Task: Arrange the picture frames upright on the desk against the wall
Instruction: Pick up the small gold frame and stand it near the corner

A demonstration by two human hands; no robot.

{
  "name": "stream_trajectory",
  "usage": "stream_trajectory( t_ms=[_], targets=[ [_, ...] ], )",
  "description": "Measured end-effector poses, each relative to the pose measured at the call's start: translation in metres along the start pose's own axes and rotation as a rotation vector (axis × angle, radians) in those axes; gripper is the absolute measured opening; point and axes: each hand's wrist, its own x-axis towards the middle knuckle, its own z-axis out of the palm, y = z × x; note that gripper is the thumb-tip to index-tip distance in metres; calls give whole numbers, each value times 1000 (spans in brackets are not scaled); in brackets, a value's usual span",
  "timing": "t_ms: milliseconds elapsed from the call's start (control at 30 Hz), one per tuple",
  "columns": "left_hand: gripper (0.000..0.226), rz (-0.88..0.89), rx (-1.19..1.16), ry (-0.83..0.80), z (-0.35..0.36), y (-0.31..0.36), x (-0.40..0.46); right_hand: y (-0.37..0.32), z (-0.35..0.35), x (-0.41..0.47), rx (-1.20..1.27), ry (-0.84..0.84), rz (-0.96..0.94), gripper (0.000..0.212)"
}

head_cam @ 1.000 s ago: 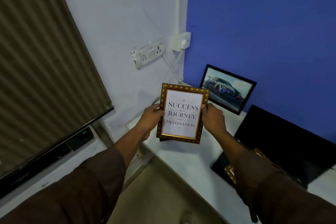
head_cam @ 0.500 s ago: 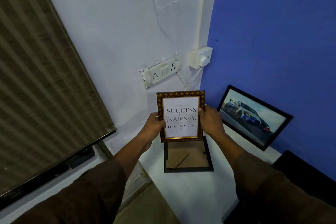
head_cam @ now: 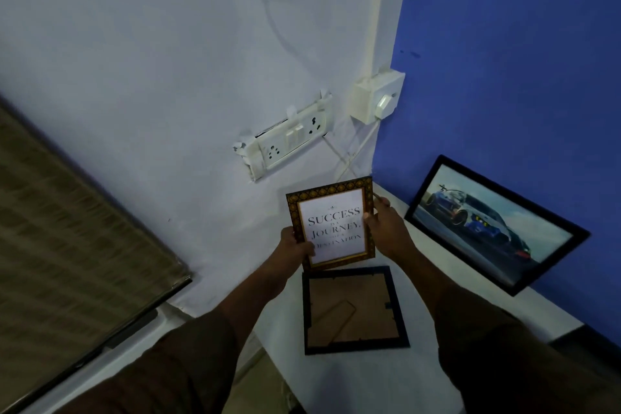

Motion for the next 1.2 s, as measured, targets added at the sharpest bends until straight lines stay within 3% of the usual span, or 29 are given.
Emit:
stream_trajectory(
  t_ms=[300,567,767,867,1067,1200],
  targets=[
    [63,-124,-5,-75,-14,-22,65,9,25,54,67,-160,130,40],
    [86,-91,-118,-26,-14,-39,102,4,31,78,102,-222,129,43],
    [83,-102,-155,52,-10,-42,104,33,40,102,176,-285,100,59],
    [64,-138,-187,49,-5,-45,102,8,32,89,143,-285,80,47],
    [81,-149,-223,86,-2,-46,96,4,33,78,160,-254,126,48],
    [80,-152,-232,81,-1,-48,86,10,34,66,148,-245,182,69]
  ],
)
